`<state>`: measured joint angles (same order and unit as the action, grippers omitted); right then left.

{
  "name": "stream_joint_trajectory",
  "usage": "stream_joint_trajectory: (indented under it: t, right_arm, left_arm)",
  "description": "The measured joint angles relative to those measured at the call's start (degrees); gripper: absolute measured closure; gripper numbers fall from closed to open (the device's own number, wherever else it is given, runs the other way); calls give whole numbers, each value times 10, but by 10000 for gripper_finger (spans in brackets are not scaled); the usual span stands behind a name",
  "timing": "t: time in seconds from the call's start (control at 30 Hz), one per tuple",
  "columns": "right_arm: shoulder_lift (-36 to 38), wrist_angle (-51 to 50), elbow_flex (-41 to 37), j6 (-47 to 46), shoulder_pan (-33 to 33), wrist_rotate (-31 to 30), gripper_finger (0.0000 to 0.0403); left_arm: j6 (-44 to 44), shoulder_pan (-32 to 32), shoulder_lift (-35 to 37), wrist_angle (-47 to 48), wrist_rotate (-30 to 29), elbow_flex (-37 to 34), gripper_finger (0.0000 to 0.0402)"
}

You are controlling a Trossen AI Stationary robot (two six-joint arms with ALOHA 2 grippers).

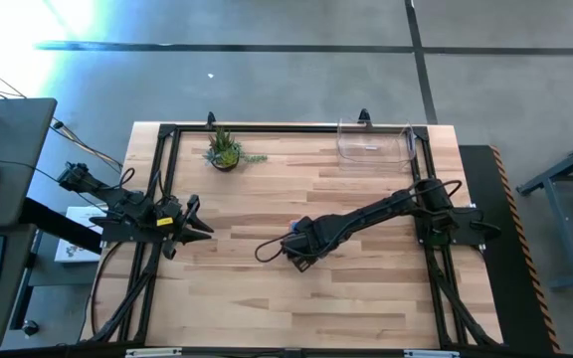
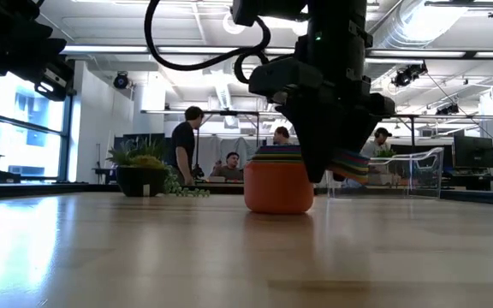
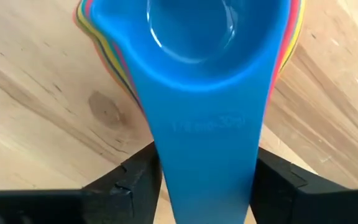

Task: Nest measuring cups in basket
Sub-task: Put the stacked measuring cups into the transparent bin

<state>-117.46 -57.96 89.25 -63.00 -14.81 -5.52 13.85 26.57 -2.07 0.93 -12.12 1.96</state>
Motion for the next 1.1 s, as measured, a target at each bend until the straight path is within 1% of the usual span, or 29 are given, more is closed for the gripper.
stream_joint_trajectory:
  t: [0.23, 0.57, 0.67, 0.83, 1.1]
  right_arm:
    - [-2, 11, -1, 16, 6, -6, 205]
    - [-13, 29, -1, 46, 26, 9, 207]
    - [-18, 32, -1, 48, 28, 25, 222]
    - [-18, 43, -1, 48, 29, 26, 275]
    - [-18, 39, -1, 40, 28, 27, 276]
  left_arm:
    - [0, 0, 0, 0, 0, 0, 332]
    - [0, 0, 0, 0, 0, 0, 332]
    - [0, 0, 0, 0, 0, 0, 332]
    - [0, 0, 0, 0, 0, 0, 332]
    - [0, 0, 0, 0, 0, 0, 332]
